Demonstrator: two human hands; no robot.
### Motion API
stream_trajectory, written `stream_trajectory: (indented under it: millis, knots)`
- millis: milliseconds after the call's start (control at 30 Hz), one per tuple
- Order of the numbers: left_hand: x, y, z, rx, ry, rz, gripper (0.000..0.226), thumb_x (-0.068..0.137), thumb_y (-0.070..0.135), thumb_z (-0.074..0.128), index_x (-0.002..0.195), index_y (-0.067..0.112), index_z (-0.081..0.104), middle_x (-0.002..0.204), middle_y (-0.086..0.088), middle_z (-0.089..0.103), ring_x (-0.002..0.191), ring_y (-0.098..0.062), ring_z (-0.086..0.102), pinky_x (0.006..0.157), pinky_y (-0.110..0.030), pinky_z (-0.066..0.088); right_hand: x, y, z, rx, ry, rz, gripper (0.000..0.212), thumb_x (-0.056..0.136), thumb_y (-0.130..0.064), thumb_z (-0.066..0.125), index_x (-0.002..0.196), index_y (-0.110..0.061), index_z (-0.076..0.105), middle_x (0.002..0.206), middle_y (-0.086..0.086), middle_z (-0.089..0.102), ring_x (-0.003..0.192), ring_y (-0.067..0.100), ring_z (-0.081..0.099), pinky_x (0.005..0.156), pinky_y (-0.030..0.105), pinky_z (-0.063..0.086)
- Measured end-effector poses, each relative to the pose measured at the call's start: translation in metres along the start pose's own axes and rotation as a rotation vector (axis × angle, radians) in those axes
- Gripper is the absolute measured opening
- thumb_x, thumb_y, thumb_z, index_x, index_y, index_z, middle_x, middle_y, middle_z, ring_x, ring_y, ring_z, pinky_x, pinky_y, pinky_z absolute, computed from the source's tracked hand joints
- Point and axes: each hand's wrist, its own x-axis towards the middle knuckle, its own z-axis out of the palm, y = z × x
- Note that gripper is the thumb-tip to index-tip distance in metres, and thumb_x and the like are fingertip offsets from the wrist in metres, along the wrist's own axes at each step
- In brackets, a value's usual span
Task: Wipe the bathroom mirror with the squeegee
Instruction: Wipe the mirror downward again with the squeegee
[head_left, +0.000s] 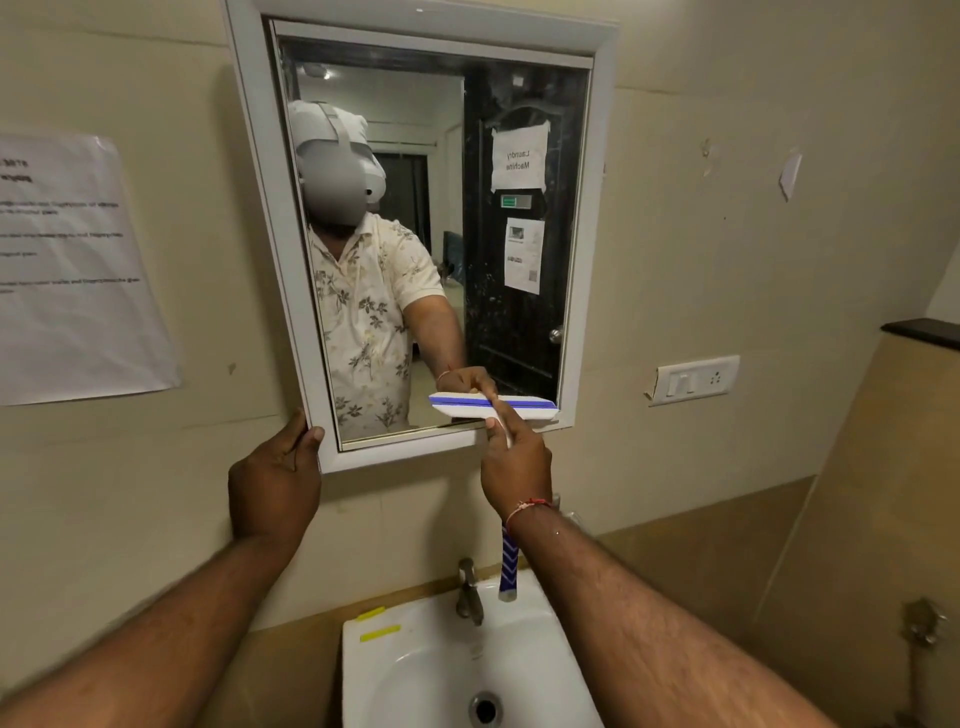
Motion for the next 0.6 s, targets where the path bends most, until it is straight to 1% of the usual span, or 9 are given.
stream_trajectory:
  millis: [67, 100, 200, 267, 367, 433, 533, 600]
  knots:
    - [-0.003, -0.001, 0.000, 0.004, -0.015, -0.017, 0.038, 0.107, 0.023, 0.076, 0.140, 0.007, 0.076, 0.137, -0.017, 0.077, 0.134, -0.031, 0.072, 0.111, -0.026, 0.042, 0.001, 0.001, -0.001, -0.013, -0.004, 0.005, 0.039, 0.110, -0.043, 0.057, 0.145, -0.060, 0.053, 0.098, -0.033, 0.063, 0.093, 0.000, 0.068, 0.081, 0.019, 0.055]
    - [-0.004, -0.002, 0.000, 0.006, -0.020, -0.025, 0.037, 0.107, 0.024, 0.076, 0.140, 0.007, 0.076, 0.137, -0.017, 0.077, 0.134, -0.031, 0.072, 0.111, -0.027, 0.043, 0.002, 0.003, -0.001, -0.023, -0.007, 0.006, 0.040, 0.110, -0.043, 0.057, 0.146, -0.060, 0.053, 0.098, -0.033, 0.063, 0.092, 0.000, 0.067, 0.082, 0.019, 0.055]
    - [-0.006, -0.004, -0.002, 0.022, -0.038, -0.040, 0.036, 0.107, 0.025, 0.076, 0.138, 0.006, 0.077, 0.135, -0.018, 0.078, 0.133, -0.034, 0.072, 0.110, -0.029, 0.045, 0.004, 0.008, -0.004, -0.072, -0.034, 0.017, 0.040, 0.109, -0.044, 0.058, 0.148, -0.053, 0.057, 0.102, -0.024, 0.064, 0.092, 0.001, 0.065, 0.088, 0.029, 0.060]
    - [-0.007, -0.005, -0.003, 0.030, -0.056, -0.055, 0.036, 0.107, 0.027, 0.076, 0.137, 0.007, 0.078, 0.135, -0.017, 0.079, 0.132, -0.034, 0.073, 0.110, -0.033, 0.049, 0.003, 0.012, -0.008, -0.105, -0.069, 0.031, 0.040, 0.109, -0.044, 0.058, 0.149, -0.050, 0.058, 0.105, -0.019, 0.066, 0.092, 0.003, 0.066, 0.088, 0.031, 0.061]
    - [-0.011, -0.008, -0.005, 0.056, -0.078, -0.054, 0.034, 0.107, 0.027, 0.076, 0.135, 0.008, 0.079, 0.132, -0.016, 0.080, 0.127, -0.036, 0.076, 0.109, -0.041, 0.055, 0.002, 0.014, -0.012, -0.145, -0.096, 0.038, 0.040, 0.110, -0.044, 0.058, 0.150, -0.048, 0.058, 0.105, -0.019, 0.067, 0.093, 0.005, 0.068, 0.082, 0.028, 0.062]
    - [-0.015, -0.011, -0.007, 0.084, -0.104, -0.049, 0.033, 0.107, 0.026, 0.076, 0.134, 0.008, 0.080, 0.130, -0.016, 0.080, 0.125, -0.037, 0.077, 0.106, -0.044, 0.058, 0.002, 0.013, -0.012, -0.160, -0.099, 0.043, 0.040, 0.110, -0.045, 0.058, 0.150, -0.046, 0.059, 0.108, -0.015, 0.067, 0.093, 0.005, 0.067, 0.083, 0.029, 0.062]
    - [-0.028, -0.017, -0.010, 0.103, -0.149, -0.069, 0.036, 0.105, 0.027, 0.078, 0.137, 0.010, 0.079, 0.130, -0.015, 0.081, 0.125, -0.036, 0.077, 0.101, -0.041, 0.059, 0.001, 0.010, -0.011, -0.162, -0.100, 0.057, 0.040, 0.110, -0.043, 0.060, 0.150, -0.046, 0.060, 0.108, -0.016, 0.066, 0.094, 0.005, 0.068, 0.080, 0.027, 0.061]
    - [-0.037, -0.019, -0.011, 0.098, -0.179, -0.083, 0.041, 0.105, 0.027, 0.078, 0.142, 0.009, 0.076, 0.133, -0.012, 0.080, 0.130, -0.033, 0.075, 0.104, -0.036, 0.054, 0.000, 0.008, -0.012, -0.171, -0.095, 0.062, 0.041, 0.110, -0.043, 0.060, 0.150, -0.044, 0.060, 0.108, -0.016, 0.066, 0.094, 0.005, 0.067, 0.078, 0.026, 0.060]
